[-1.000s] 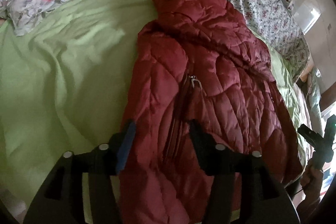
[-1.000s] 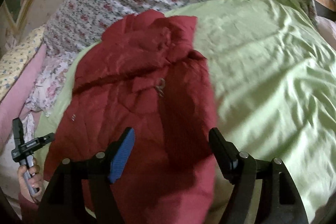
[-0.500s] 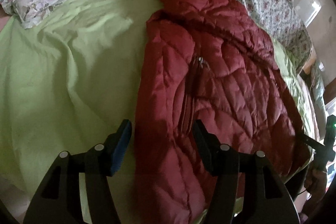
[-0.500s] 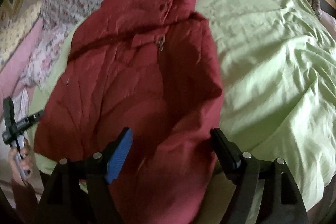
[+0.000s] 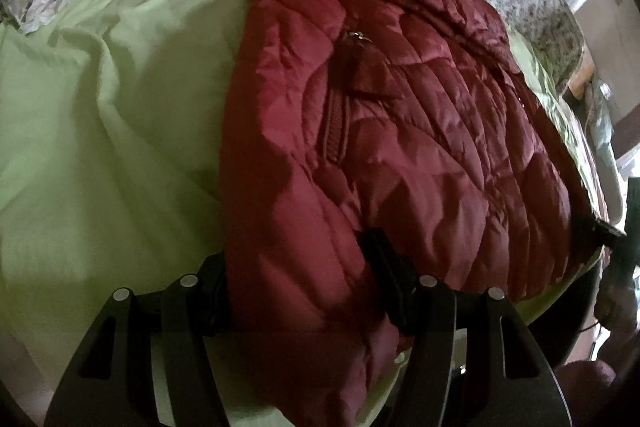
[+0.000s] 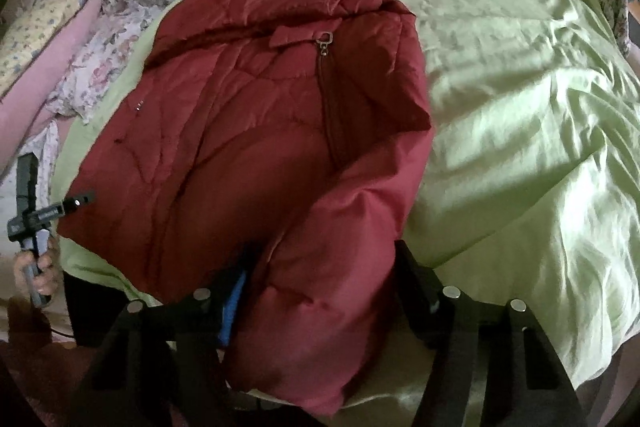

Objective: Fold large clothes

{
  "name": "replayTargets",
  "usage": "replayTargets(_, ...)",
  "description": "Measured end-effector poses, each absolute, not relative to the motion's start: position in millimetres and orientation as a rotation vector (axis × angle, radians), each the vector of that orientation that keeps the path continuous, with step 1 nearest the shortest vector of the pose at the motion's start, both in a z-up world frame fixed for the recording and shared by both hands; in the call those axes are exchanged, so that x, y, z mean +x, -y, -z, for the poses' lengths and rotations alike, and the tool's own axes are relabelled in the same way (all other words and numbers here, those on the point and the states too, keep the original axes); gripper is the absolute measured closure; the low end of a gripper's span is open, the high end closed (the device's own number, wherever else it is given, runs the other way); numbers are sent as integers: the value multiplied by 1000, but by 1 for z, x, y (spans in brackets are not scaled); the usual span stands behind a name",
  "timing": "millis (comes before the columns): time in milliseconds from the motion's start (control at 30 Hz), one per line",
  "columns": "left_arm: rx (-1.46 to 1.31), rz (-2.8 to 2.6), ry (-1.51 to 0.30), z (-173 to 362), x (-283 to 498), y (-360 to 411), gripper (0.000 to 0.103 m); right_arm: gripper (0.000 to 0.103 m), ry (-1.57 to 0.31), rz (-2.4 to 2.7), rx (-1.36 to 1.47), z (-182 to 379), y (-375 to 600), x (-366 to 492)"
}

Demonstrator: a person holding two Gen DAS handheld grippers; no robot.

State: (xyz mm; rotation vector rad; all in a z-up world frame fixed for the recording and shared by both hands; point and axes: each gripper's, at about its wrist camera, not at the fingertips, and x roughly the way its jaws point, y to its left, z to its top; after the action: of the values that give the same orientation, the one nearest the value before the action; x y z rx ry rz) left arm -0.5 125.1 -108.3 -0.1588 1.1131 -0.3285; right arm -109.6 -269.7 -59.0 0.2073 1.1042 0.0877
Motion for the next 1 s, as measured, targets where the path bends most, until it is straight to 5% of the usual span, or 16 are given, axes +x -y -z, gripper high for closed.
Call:
replayTargets(133,-148,359,-1114,108,-3,-118,44,41,-1091,-115,206,59,267,-110)
replayTargets(233,-136,400,-1107,106,-6,-111,69,56,-1067,-148,250,57,268,-111)
replayTargets(367,-158,399,-1080,102,-9,-113,84,66,-1038,-173,281,54,270,-113)
replayTargets(1000,-333,505,-794,11,-1,-130,88,78,-714,-313,554,10,309,-117)
